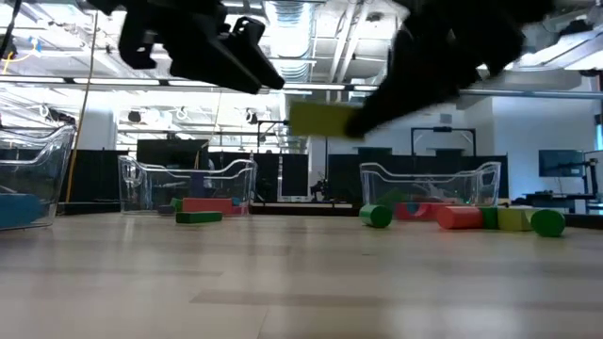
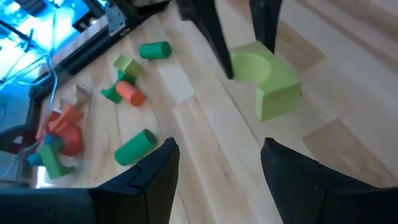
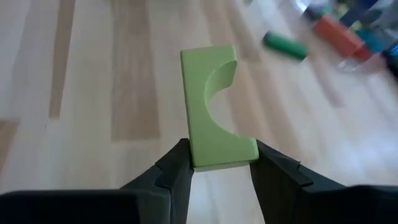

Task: Sort blocks by size
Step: Put the light green arch block into the top right transparent bin, then put the green rectangular block into the top left transparent bin

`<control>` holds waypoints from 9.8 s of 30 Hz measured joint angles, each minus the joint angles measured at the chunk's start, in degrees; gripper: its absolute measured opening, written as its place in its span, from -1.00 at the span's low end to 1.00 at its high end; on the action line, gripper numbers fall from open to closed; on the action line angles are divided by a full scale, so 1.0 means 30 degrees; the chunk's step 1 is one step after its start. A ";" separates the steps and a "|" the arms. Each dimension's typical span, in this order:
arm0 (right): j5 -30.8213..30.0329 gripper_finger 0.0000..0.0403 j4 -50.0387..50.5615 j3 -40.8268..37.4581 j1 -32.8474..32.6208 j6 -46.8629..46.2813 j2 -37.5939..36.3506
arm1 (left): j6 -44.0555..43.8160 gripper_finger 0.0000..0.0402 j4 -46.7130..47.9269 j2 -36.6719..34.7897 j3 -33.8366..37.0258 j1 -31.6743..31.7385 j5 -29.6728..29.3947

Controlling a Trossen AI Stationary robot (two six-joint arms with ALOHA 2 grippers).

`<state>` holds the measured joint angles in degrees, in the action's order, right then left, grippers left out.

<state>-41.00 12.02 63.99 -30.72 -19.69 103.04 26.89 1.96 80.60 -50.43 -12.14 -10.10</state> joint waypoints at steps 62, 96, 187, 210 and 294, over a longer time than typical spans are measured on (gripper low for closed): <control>-0.0963 -0.16 -0.1682 0.0007 0.4180 0.7083 -0.4609 | -0.0186 -0.23 -0.5443 -0.1107 0.0000 0.4121 0.3021; -0.3556 0.00 -0.5006 0.0007 0.2607 1.2939 -0.4692 | 0.0163 -0.35 -0.8024 -0.1107 -0.0022 0.4487 0.5856; 1.0413 0.00 0.7421 -0.5319 2.4027 0.2721 -0.9563 | -0.5695 0.19 0.6504 -0.4656 0.0015 -0.1771 0.1684; 1.0269 0.19 0.4927 -0.5319 2.3990 0.3003 -0.9621 | -0.7415 0.19 0.7009 -0.4655 0.1015 -0.1105 -0.1745; 0.6998 0.19 0.1810 -0.4524 0.7860 0.2509 -1.1086 | -1.2208 -0.42 0.6619 0.4597 0.0882 0.8281 0.0882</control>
<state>-20.01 17.45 50.41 -7.14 -12.16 69.78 -9.74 21.81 94.39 -47.79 12.70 -7.45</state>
